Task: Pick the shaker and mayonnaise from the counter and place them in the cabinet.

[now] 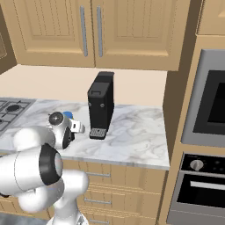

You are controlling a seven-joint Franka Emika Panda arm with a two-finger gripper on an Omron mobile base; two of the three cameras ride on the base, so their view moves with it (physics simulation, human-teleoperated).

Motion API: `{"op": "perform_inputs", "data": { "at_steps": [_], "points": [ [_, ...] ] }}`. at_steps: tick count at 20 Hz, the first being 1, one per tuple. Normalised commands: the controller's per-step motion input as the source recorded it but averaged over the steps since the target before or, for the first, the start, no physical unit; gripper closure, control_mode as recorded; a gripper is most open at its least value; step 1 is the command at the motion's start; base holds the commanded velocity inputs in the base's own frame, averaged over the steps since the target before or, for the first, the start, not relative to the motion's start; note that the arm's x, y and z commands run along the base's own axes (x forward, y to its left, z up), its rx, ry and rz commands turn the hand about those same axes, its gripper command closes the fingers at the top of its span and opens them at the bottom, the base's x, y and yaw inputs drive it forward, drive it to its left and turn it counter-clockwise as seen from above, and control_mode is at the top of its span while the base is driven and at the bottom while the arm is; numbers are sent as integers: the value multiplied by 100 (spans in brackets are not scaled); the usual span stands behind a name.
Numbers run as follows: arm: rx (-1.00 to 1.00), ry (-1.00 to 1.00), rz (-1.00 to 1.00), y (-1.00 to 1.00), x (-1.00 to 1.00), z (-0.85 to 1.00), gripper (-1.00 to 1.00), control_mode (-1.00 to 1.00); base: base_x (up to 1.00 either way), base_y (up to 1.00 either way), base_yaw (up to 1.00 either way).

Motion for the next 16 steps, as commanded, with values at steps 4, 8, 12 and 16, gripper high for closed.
{"op": "perform_inputs", "data": {
  "at_steps": [4, 8, 12, 16],
  "points": [
    [7, -2, 4, -1, -49, 88, 100, -100, 0, 0, 0],
    [2, 0, 6, -1, -57, 93, 100, -100, 0, 0, 0],
    [0, 0, 7, -2, -72, 61, 100, -100, 0, 0, 0],
    [0, -1, 7, -7, -68, 42, 100, -100, 0, 0, 0]
  ]
}}
